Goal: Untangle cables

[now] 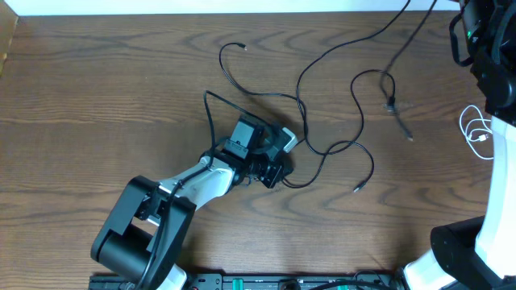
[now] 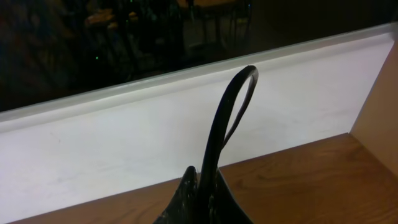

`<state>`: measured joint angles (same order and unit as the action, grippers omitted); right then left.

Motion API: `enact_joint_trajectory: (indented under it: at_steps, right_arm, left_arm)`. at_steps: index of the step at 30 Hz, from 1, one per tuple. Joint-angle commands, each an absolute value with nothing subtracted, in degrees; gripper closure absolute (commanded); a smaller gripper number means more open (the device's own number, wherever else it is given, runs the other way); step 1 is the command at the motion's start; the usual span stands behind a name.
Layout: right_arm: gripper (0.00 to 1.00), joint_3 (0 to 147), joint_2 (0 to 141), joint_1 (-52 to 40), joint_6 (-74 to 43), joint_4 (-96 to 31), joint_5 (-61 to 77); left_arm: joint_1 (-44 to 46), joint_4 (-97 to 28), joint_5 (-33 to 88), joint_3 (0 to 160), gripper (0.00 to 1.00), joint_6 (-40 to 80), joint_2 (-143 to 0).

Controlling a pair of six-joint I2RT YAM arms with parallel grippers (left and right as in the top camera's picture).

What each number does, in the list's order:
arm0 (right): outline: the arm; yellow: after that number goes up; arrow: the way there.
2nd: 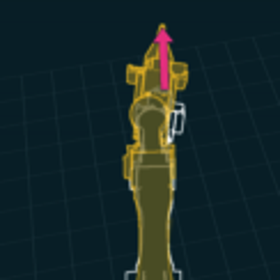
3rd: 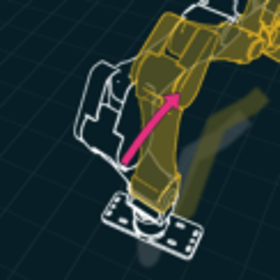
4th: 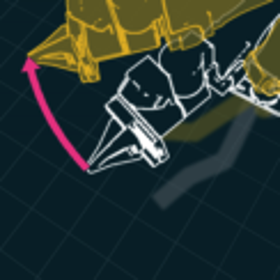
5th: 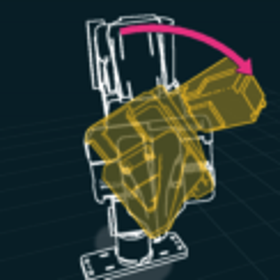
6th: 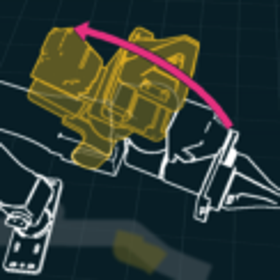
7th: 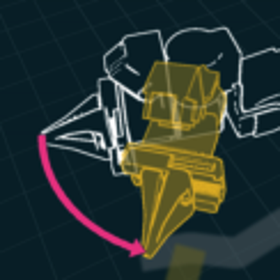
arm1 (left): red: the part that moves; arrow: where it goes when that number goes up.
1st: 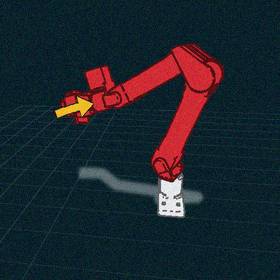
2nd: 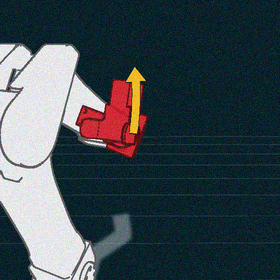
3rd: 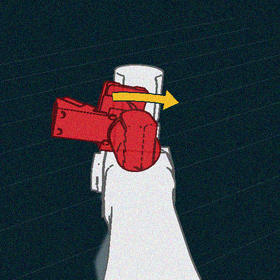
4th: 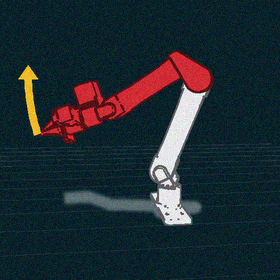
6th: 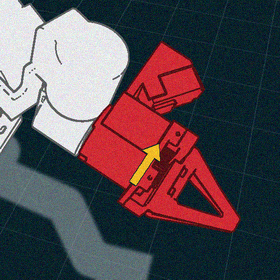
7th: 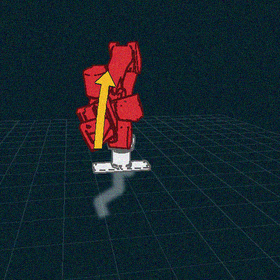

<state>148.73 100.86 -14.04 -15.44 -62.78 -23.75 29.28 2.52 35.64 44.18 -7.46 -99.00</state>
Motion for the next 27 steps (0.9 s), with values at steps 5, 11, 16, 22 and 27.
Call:
enact_joint_trajectory:
  at_steps: [5,11,16,22,27]
  right_arm:
    - [0.99,149.0,100.5,-13.0,-14.5,-62.8,-24.5]
    - [0.99,149.0,100.5,-11.0,-14.5,-63.2,-24.9]
    - [0.99,148.6,100.5,-9.7,-14.5,-63.3,-24.9]
    - [0.99,148.2,100.8,-9.3,-14.5,-63.6,-25.0]
    - [0.99,148.1,101.6,-7.8,-14.5,-64.2,-29.8]
  left_arm:
    - [26.6,-0.4,35.3,44.7,0.93,-6.1,-92.6]
    - [15.5,-11.2,35.3,44.7,0.92,-6.1,-76.7]
    - [2.2,-18.0,35.3,44.7,0.92,-6.2,-59.9]
    - [-11.7,-22.7,35.3,44.7,0.93,-7.1,-43.0]
    - [-19.6,-27.2,35.3,44.7,0.93,-7.9,-35.0]
